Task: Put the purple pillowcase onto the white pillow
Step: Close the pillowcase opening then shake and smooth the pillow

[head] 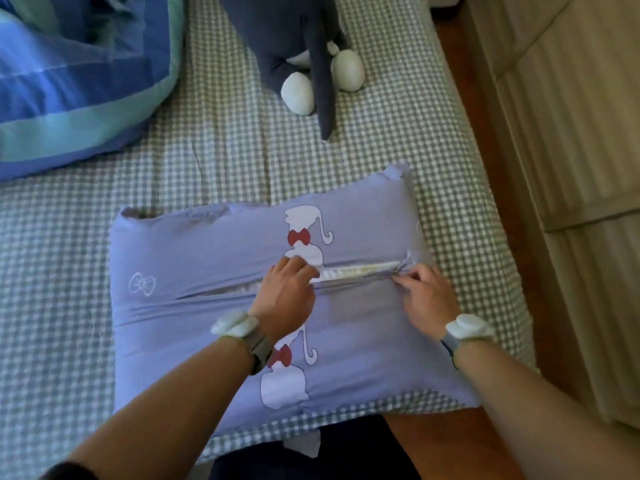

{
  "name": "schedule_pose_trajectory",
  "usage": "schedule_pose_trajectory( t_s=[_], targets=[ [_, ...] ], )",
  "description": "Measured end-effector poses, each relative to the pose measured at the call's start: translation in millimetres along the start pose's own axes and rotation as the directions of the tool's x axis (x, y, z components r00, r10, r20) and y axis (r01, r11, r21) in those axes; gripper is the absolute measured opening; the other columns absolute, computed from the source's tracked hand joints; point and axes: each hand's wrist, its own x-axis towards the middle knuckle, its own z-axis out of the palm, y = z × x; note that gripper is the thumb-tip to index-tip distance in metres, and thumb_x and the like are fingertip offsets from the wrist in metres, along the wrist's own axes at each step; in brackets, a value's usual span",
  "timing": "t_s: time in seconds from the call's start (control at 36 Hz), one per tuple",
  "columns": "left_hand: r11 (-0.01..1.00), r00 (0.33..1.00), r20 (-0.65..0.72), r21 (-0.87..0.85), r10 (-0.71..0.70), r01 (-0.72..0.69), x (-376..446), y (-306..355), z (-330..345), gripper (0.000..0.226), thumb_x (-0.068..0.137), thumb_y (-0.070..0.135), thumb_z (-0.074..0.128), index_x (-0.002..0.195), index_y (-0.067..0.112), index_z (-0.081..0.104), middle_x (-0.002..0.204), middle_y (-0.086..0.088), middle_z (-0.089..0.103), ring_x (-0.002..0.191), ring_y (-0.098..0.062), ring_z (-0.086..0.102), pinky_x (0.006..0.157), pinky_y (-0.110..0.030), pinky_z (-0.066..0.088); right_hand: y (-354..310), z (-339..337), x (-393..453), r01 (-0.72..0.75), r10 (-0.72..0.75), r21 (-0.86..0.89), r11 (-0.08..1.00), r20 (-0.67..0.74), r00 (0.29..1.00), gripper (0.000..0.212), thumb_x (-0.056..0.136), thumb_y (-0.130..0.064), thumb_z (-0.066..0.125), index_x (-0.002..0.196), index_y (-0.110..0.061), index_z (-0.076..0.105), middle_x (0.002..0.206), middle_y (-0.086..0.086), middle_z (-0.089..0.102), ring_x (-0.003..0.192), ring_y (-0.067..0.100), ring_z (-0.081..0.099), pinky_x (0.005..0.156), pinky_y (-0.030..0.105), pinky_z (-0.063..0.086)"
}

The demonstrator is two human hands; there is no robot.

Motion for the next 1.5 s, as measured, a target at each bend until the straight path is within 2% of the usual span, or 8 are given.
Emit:
schedule_pose_trajectory(
  t_s=[0.19,0.28,0.39,0.53,0.75,0.95,1.08,1.5],
  targets=[
    [0.924,0.946,0.253,-0.272,-0.201,0.269,94,94,52,0.029,0.092,0.013,0.055,0.114,0.020,0.072,0.115,-0.008,0.071,0.109,-0.031,0.063,0.093,-0.034,0.049,-9,18,-1,-0.285,0.277,0.208,0.936,0.069,0.959,0.034,0.084,-0.015,0.053,0.105,-0.030,0.075,0.099,0.003,0.064,0.086,0.027,0.056,0.079,0.039,0.048],
    [0.909,0.906,0.308,-0.209,-0.290,0.361,119,114,75,0.021,0.089,0.020,0.060,0.107,0.022,0.071,0.107,-0.009,0.073,0.104,-0.032,0.065,0.085,-0.035,0.051,0,0,16,-0.541,0.515,0.458,0.705,0.193,0.835,0.015,0.094,-0.020,0.053,0.085,-0.017,0.065,0.082,0.003,0.061,0.077,0.023,0.053,0.070,0.036,0.043],
    [0.900,0.880,0.375,-0.203,-0.293,0.386,124,130,84,0.018,0.085,0.038,0.068,0.090,0.022,0.062,0.091,-0.006,0.072,0.088,-0.031,0.066,0.075,-0.036,0.052,14,-7,45,-0.735,0.617,0.512,0.445,0.420,0.666,0.050,0.093,-0.053,0.051,0.090,-0.008,0.072,0.085,0.010,0.067,0.082,0.028,0.061,0.070,0.033,0.042],
    [0.890,0.870,0.359,-0.181,-0.337,0.419,119,137,83,0.016,0.086,0.032,0.069,0.097,0.020,0.066,0.088,-0.003,0.072,0.088,-0.028,0.066,0.076,-0.033,0.050,28,11,58,-0.689,0.536,0.490,0.535,0.433,0.725,0.044,0.094,-0.046,0.058,0.069,-0.011,0.066,0.075,0.012,0.065,0.074,0.027,0.062,0.061,0.032,0.038],
    [0.946,0.898,0.355,-0.095,-0.260,0.311,126,144,79,0.015,0.087,0.026,0.062,0.101,0.027,0.063,0.092,-0.002,0.070,0.089,-0.031,0.064,0.075,-0.039,0.053,42,21,46,-0.656,0.416,0.676,0.336,0.518,0.747,0.028,0.084,-0.036,0.060,0.071,-0.013,0.069,0.065,0.010,0.068,0.072,0.035,0.067,0.069,0.049,0.055],
    [0.942,0.858,0.425,-0.034,-0.288,0.333,144,157,76,0.011,0.086,0.022,0.059,0.093,0.026,0.067,0.087,0.000,0.070,0.088,-0.025,0.064,0.072,-0.029,0.049,41,-4,41,-0.634,0.414,0.747,0.199,0.522,0.746,0.034,0.083,-0.009,0.057,0.050,-0.018,0.050,0.051,0.006,0.046,0.048,0.013,0.040,0.050,0.026,0.032],
    [0.929,0.819,0.487,-0.045,-0.302,0.368,158,155,72,0.016,0.091,0.028,0.066,0.088,0.014,0.075,0.087,-0.005,0.073,0.083,-0.021,0.064,0.070,-0.028,0.046,44,-5,34,-0.612,0.371,0.786,0.088,0.544,0.752,0.031,0.090,-0.013,0.062,0.060,-0.011,0.055,0.061,0.008,0.049,0.059,0.014,0.043,0.059,0.026,0.034],
    [0.969,0.769,0.632,0.234,-0.094,-0.074,161,164,56,0.034,0.085,0.051,0.059,0.091,0.019,0.066,0.094,-0.009,0.067,0.084,-0.031,0.063,0.066,-0.032,0.046,34,-21,39,-0.643,0.396,0.764,0.060,0.573,0.718,0.023,0.083,-0.010,0.057,0.061,-0.013,0.049,0.062,0.009,0.039,0.063,0.018,0.034,0.058,0.032,0.025]
  ],
)
